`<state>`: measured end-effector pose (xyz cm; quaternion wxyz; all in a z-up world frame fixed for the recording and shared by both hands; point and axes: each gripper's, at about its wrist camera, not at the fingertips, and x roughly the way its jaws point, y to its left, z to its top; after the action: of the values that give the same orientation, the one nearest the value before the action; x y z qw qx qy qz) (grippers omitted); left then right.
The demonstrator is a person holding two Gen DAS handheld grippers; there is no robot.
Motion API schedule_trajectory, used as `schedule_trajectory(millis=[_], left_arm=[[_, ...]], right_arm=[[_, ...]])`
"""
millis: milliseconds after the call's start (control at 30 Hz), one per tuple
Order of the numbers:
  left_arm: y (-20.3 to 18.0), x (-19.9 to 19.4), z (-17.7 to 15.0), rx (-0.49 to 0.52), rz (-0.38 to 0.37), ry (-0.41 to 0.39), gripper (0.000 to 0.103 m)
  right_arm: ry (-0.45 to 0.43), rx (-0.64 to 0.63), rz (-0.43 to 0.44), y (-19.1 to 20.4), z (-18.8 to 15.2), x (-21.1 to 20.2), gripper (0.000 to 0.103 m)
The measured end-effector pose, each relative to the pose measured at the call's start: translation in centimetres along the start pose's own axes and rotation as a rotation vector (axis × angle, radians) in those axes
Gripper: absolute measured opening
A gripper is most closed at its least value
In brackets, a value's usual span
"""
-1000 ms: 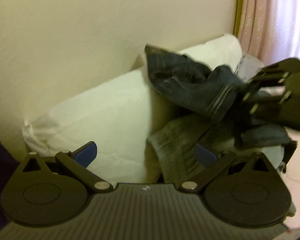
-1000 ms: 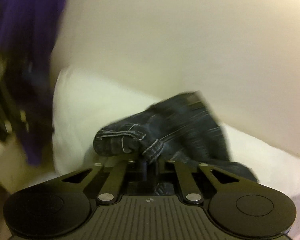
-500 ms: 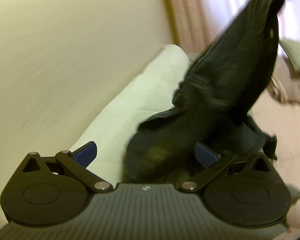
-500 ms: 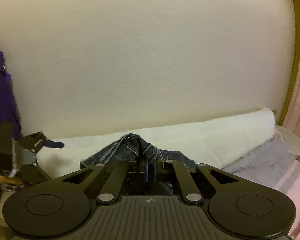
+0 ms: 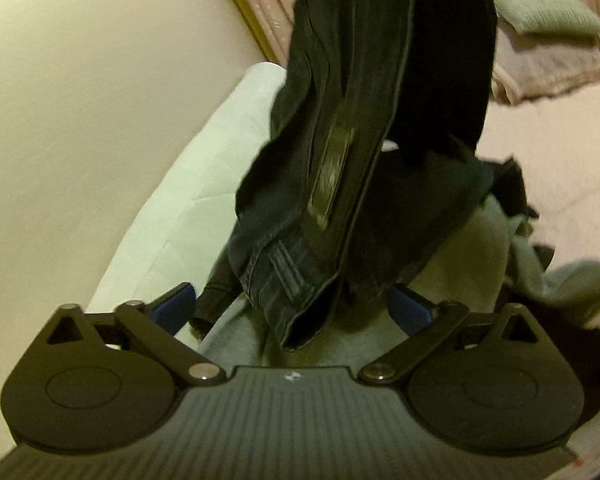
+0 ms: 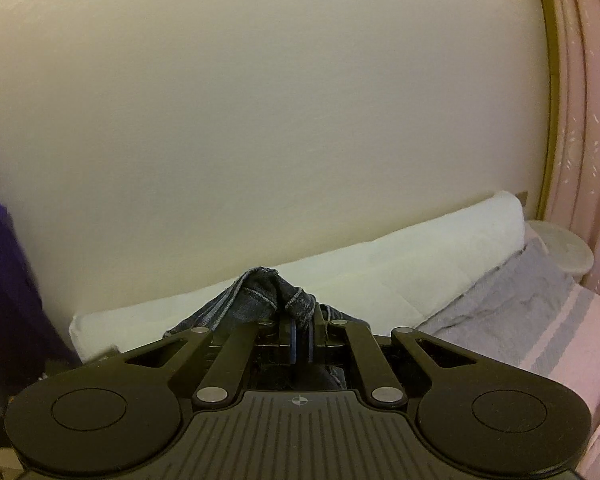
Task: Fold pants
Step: 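Lift the jeans off the pile with both grippers and carry them over the open bed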
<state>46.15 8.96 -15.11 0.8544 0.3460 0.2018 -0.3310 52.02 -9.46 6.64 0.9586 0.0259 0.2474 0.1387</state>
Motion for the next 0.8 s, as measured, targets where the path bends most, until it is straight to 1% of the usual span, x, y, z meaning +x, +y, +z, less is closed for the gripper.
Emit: schedule_trajectory(millis=[67, 100, 167, 200, 233, 267, 300, 333, 367, 400, 433, 467, 533, 600, 633, 700, 800], left_arm=[[-1.1, 0.3, -0.7, 0.044, -0.003, 0.007, 0.089], [-1.4, 0.9, -1.0, 0.065, 0.003, 0.005, 0.087], [-1.9, 1.6, -1.1, 0.109, 0.014, -0.002, 0.072], [-2.1, 1.9, -1.0, 0.129, 0.02, -0.004, 0.069], [-2.0, 1.9, -1.0, 0.14, 0.024, -0.013, 0.064], [-1.9, 1.8, -1.1, 0.145, 0.022, -0.025, 0.055], [-1.8, 1.9, -1.0, 0.153, 0.027, -0.03, 0.048], [-1.5, 1.8, -1.0, 0.167, 0.033, -0.031, 0.035], [-1.2, 1.5, -0.9, 0.179, 0.033, -0.034, 0.027], [-0.8, 1.3, -0.7, 0.179, 0.024, -0.037, 0.023], [-0.3, 1.0, -0.4, 0.173, 0.013, -0.04, 0.016], [0.2, 0.7, 0.0, 0.172, 0.007, -0.043, 0.012], [1.5, -0.2, 1.1, 0.164, -0.005, -0.052, 0.007], [3.1, -1.4, 2.9, 0.137, -0.013, -0.075, 0.006], [3.8, -2.0, 4.0, 0.138, -0.007, -0.089, 0.006], [5.0, -3.3, 6.8, 0.154, 0.011, -0.122, 0.006], [6.3, -5.6, 11.9, 0.175, 0.019, -0.196, 0.005]], right_arm=[[0.0, 0.002, -0.004, 0.1, 0.5, -0.4, 0.001], [0.0, -0.002, -0.007, 0.2, 0.7, -0.2, 0.001], [-0.001, -0.005, -0.014, 0.1, 1.0, 0.3, 0.001], [-0.001, -0.008, -0.019, 0.5, 0.9, 0.3, 0.001], [-0.003, -0.011, -0.023, 0.8, 0.9, -0.1, 0.002], [-0.005, -0.01, -0.026, 1.0, 0.8, -0.3, 0.002], [-0.006, -0.009, -0.029, 1.0, 0.7, -0.4, 0.002], [-0.007, -0.01, -0.034, 1.1, 0.5, -0.3, 0.001], [-0.009, -0.005, -0.036, 1.1, 0.4, -0.5, 0.001], [-0.012, 0.0, -0.039, 1.0, 0.4, -0.9, 0.001], [-0.016, 0.004, -0.043, 0.9, 0.4, -1.2, 0.001], [-0.02, 0.007, -0.047, 0.9, 0.4, -1.7, 0.001], [-0.036, 0.02, -0.057, 0.7, 0.4, -2.9, 0.001], [-0.062, 0.037, -0.072, 0.3, 0.5, -4.6, 0.001], [-0.077, 0.053, -0.081, 0.0, 0.5, -5.6, 0.001], [-0.112, 0.094, -0.106, -0.8, 0.2, -8.3, 0.001], [-0.166, 0.169, -0.149, -1.9, -0.8, -14.2, 0.001]])
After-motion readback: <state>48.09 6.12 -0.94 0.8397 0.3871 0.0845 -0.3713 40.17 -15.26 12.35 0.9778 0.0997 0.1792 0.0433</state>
